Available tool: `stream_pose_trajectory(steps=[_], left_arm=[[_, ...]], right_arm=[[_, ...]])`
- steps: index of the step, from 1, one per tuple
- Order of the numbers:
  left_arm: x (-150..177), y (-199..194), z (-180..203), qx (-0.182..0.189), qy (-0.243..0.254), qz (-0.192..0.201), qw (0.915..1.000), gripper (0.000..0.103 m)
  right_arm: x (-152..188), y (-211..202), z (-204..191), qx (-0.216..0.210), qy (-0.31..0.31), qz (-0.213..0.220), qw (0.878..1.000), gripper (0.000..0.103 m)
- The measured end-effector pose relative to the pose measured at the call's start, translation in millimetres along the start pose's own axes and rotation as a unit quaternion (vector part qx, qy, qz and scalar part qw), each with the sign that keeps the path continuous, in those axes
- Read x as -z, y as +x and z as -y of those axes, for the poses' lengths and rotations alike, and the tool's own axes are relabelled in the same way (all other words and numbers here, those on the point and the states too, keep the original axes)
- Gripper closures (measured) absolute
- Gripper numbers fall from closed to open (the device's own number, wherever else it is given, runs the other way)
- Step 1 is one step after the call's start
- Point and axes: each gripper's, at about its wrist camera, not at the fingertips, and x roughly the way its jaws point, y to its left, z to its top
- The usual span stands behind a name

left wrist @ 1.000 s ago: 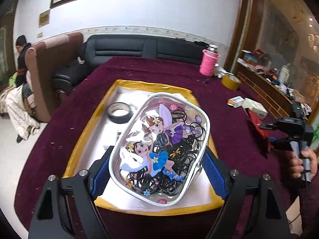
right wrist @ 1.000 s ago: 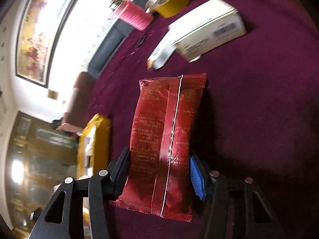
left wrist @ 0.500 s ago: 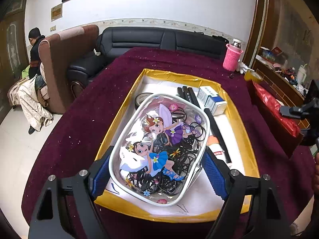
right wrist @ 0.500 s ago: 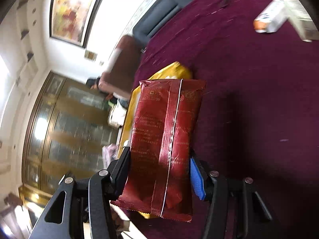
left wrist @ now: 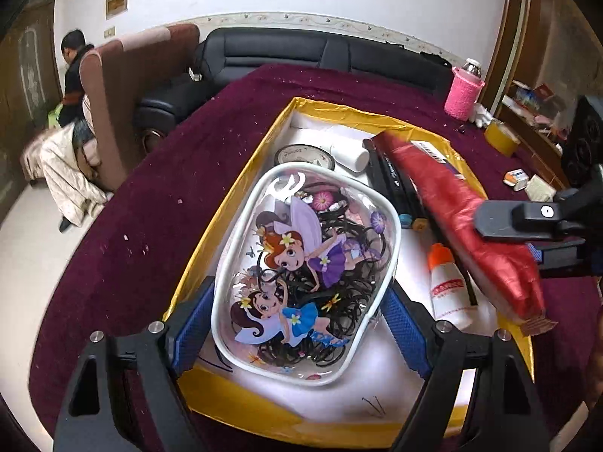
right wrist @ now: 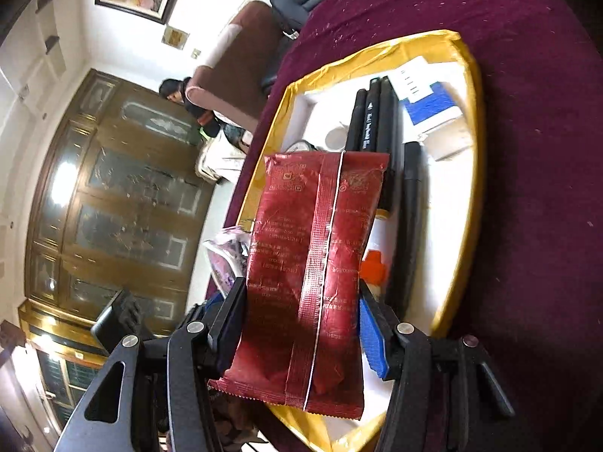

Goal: Organize objects
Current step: 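Release the pouch in the tray with the left tool while the right tool carries the red packet over, then lower the red packet into the tray and open the right tool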

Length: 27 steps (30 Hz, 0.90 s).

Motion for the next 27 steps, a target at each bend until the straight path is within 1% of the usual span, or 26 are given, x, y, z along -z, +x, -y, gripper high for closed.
stream_pose_trajectory(steps=[5,6,7,9,12,15,17,18,22,24,27], left_arm=[[-4,4,-5,0.005,-0.004,0.000,1.0000,0.018],[-3,4,-4,0.005,-0.002,-0.001,1.0000,0.016],[-3,5,-3,0.006,0.001,-0.002,1.0000,0.015],[-3,4,-4,0.009,0.001,-0.003,1.0000,0.015],[-4,1,-10,0.027,-0.013,-0.001,0.9996,0.014],[-4,-6,-19,0.054,-0.043,-0.001,0.9976,0.013],[-4,-13,-24,0.067,-0.057,0.003,0.9961,0.012],[-4,-18,-25,0.069,-0.063,0.008,0.9956,0.010],[-5,-43,-34,0.081,-0.082,0.041,0.9925,0.007],[-7,-53,-37,0.078,-0.090,0.056,0.9913,0.005],[-11,-61,-39,0.071,-0.096,0.068,0.9905,0.004]], right_arm=[[-10,16,-8,0.049,-0.022,0.008,0.999,0.043],[-15,21,-11,0.068,-0.031,0.011,0.997,0.043],[-12,20,-13,0.081,-0.037,0.014,0.996,0.043],[-16,26,-20,0.120,-0.055,0.023,0.991,0.043],[-21,32,-23,0.152,-0.069,0.027,0.986,0.043],[-22,36,-22,0.154,-0.062,0.021,0.986,0.043],[-20,36,-24,0.159,-0.070,0.020,0.985,0.043],[-18,36,-26,0.163,-0.076,0.017,0.984,0.043],[-10,40,-33,0.165,-0.092,0.005,0.982,0.043],[-6,42,-37,0.168,-0.101,0.000,0.981,0.043],[-1,46,-41,0.175,-0.115,-0.006,0.978,0.043]])
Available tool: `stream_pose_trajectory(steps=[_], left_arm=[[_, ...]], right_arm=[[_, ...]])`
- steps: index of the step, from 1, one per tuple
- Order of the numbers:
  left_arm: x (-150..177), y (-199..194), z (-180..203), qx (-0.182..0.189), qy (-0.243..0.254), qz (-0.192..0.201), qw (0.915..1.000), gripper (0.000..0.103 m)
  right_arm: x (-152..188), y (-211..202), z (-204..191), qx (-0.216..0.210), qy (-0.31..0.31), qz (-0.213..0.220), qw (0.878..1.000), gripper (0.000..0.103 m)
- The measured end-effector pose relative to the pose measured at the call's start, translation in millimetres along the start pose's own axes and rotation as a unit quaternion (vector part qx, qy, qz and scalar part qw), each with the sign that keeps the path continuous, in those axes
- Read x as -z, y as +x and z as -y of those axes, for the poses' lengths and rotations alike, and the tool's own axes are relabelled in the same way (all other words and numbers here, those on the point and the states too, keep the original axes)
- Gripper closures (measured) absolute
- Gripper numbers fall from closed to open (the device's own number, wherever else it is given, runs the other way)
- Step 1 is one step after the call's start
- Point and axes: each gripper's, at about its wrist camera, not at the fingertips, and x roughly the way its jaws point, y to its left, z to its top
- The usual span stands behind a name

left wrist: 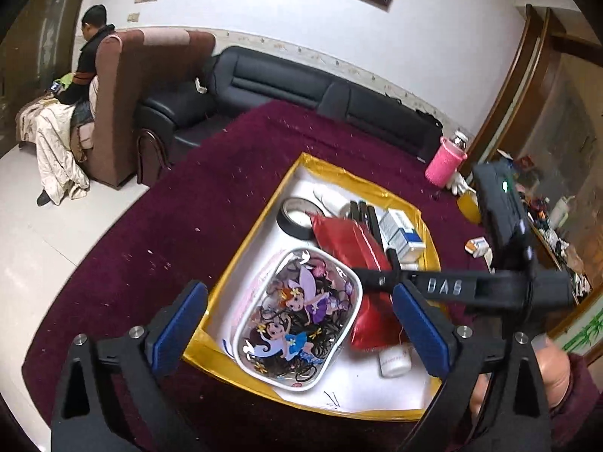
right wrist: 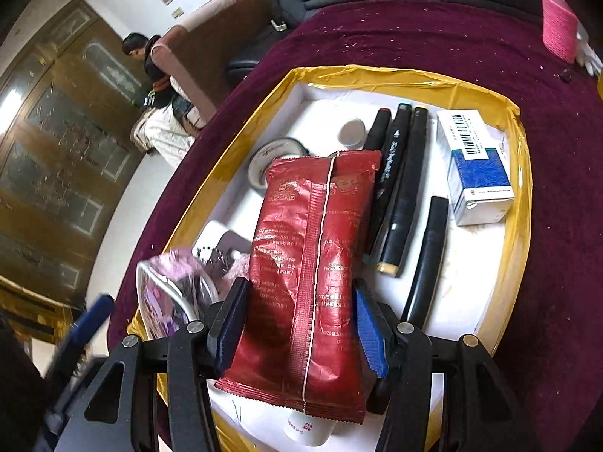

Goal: Organize objects
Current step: 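Lower the red packet into the tray and open the right tool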

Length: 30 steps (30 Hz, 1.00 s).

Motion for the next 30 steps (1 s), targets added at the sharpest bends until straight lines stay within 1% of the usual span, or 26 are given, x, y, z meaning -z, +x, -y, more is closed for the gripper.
stream_pose_trajectory(steps=[5,8,12,14,16,17,20,23,30], left_arm=[[-2,-6,3,-0.024,0.001,0.007,0.9997,0.003],[-3,-8,7,-0.040,0.008,0.005,0.9991,0.003],[-3,-13,13,-0.060,0.019,0.012,0.9980,0.003],[-4,-15,18,-0.070,0.025,0.013,0.9972,0.003],[-4,-16,24,-0.076,0.032,0.015,0.9964,0.003],[-4,-16,27,-0.077,0.037,0.015,0.9963,0.003],[-3,-18,40,-0.082,0.054,0.016,0.9950,0.003],[-1,-18,54,-0.085,0.074,0.014,0.9935,0.002],[7,-16,88,-0.086,0.116,0.006,0.9895,0.002]], right_arm=[[7,0,-11,0.009,-0.025,-0.005,1.000,0.041],[12,-5,-16,0.014,-0.038,0.001,0.999,0.039],[17,-24,-17,0.004,-0.052,0.025,0.998,0.035],[20,-38,-17,-0.004,-0.060,0.039,0.997,0.032],[23,-53,-18,-0.003,-0.065,0.058,0.996,0.026],[24,-59,-17,-0.002,-0.066,0.067,0.996,0.025],[29,-81,-7,0.000,-0.064,0.091,0.994,0.023],[34,-94,5,-0.002,-0.052,0.105,0.993,0.020],[43,-126,49,0.002,-0.011,0.131,0.991,0.018]])
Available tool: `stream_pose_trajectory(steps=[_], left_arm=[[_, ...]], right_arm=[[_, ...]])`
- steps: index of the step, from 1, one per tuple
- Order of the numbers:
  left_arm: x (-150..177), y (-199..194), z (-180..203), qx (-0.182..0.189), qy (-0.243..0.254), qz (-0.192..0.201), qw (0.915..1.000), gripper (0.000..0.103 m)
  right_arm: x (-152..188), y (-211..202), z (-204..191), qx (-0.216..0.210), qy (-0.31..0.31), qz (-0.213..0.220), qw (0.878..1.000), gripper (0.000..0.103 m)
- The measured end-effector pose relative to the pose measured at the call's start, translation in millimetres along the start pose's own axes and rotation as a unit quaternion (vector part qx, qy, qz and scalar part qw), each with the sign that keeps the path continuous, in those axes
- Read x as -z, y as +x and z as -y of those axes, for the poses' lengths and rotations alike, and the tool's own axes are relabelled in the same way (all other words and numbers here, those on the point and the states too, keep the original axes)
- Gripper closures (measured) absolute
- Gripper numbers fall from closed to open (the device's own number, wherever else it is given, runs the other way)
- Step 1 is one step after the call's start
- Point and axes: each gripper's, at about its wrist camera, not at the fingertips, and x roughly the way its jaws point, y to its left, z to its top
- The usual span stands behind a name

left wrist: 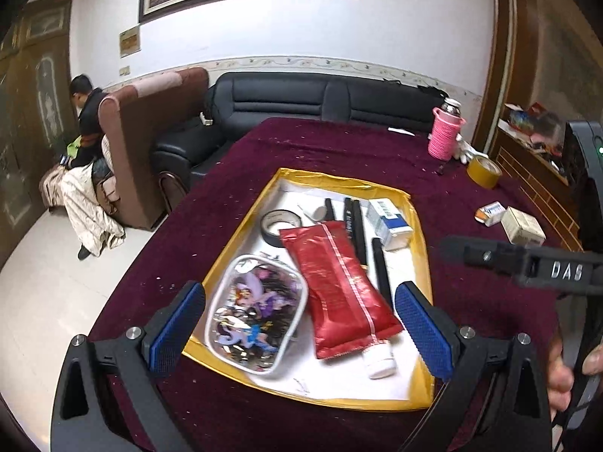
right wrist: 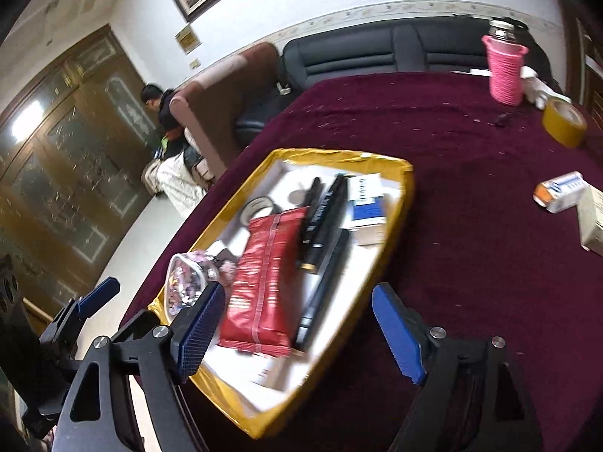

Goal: Organize objects
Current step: 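Lower the red packet into the tray and open the right tool, then move both tools toward the white ointment box and medicine box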

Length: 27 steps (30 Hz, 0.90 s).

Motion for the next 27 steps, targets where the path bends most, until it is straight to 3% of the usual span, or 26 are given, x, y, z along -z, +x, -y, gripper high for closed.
stream_pose_trajectory(steps=[9,21,27], left_arm=[[2,4,48,0.011,0.050,-0.017,0.9986,0.002],[0,15,107,0.018,0.124,-0.032,0.9916,0.002],[-18,28,128,0.052,0.133,-0.043,0.9889,0.002]], right_arm=[[8,-43,69,0.027,0.053,0.035,0.998,0.014],[26,-84,168,0.059,0.143,0.064,0.986,0.013],[30,-105,219,0.088,0.189,0.090,0.974,0.013]])
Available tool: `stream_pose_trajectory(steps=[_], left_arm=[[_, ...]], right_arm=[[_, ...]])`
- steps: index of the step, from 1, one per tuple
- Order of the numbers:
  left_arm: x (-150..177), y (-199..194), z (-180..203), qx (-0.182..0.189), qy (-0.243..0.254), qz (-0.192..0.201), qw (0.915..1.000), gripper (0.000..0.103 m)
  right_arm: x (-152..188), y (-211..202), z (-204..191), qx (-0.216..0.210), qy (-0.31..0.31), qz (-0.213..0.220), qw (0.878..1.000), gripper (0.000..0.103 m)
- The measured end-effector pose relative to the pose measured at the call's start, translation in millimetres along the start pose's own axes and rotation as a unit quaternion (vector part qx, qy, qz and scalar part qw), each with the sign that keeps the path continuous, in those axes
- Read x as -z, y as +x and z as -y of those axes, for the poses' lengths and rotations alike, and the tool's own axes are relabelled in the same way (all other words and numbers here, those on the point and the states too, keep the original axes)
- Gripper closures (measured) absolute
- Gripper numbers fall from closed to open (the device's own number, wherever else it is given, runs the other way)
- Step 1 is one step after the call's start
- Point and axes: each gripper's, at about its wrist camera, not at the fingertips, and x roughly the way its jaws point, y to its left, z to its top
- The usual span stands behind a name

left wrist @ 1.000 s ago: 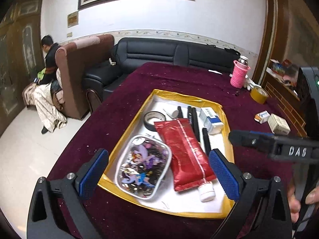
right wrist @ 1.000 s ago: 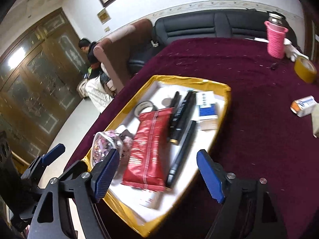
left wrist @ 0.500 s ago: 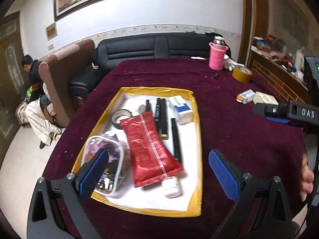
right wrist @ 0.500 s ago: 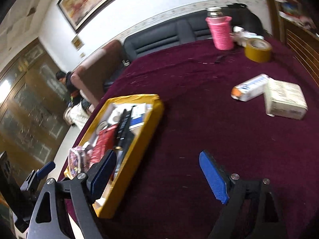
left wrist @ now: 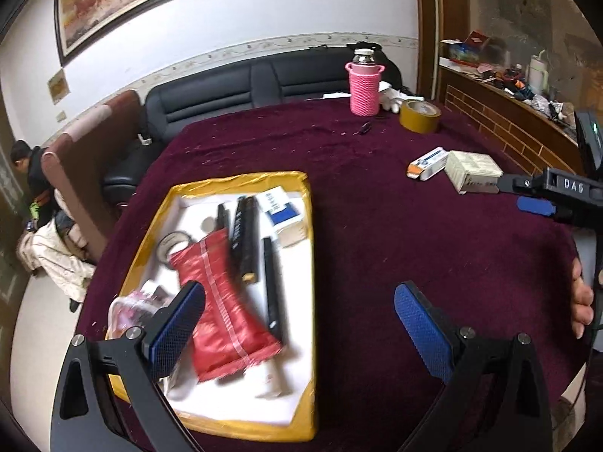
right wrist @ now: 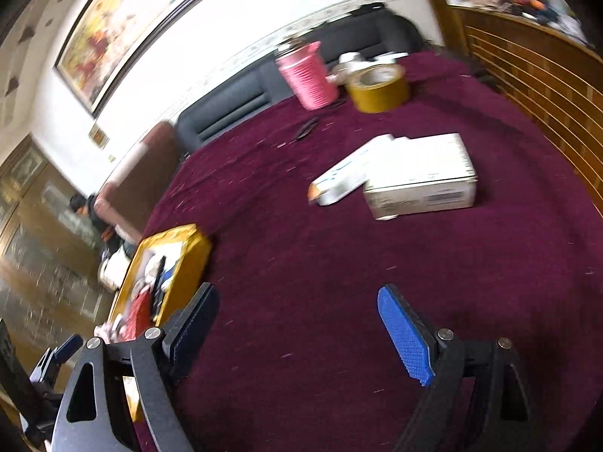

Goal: Organize objects
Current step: 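Move both tools toward the white ointment box and medicine box, then grasp the white medicine box with the right tool while the left tool grasps the ointment box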

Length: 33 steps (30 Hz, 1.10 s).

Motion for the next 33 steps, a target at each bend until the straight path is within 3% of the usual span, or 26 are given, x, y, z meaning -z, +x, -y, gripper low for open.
stream_pose_trajectory(steps=[6,11,20,23,25,29,33], left_arm=[[-35,31,26,0.030,0.032,0.008,0.9990,0.003],[-58,71,57,0.068,0.050,-0.013,0.9963,0.003],[-73,112,96,0.102,0.079,-0.021,0.9914,0.003],[-74,119,98,0.104,0.085,-0.024,0.9907,0.003],[-76,124,98,0.111,0.079,-0.030,0.9902,0.003],[-76,129,93,0.122,0.065,-0.040,0.9896,0.003],[-79,130,84,0.125,0.063,-0.037,0.9895,0.003]], right_arm=[[-12,-7,55,0.037,0.065,0.027,0.997,0.011],[-27,-2,89,0.082,0.089,0.048,0.991,0.011],[-76,37,99,0.124,0.072,0.050,0.988,0.008],[-93,43,102,0.134,0.086,0.082,0.984,0.008],[-114,53,96,0.141,0.058,0.094,0.984,0.006],[-144,100,89,0.114,-0.012,-0.006,0.993,0.006],[-122,108,76,0.084,-0.091,-0.085,0.989,0.007]])
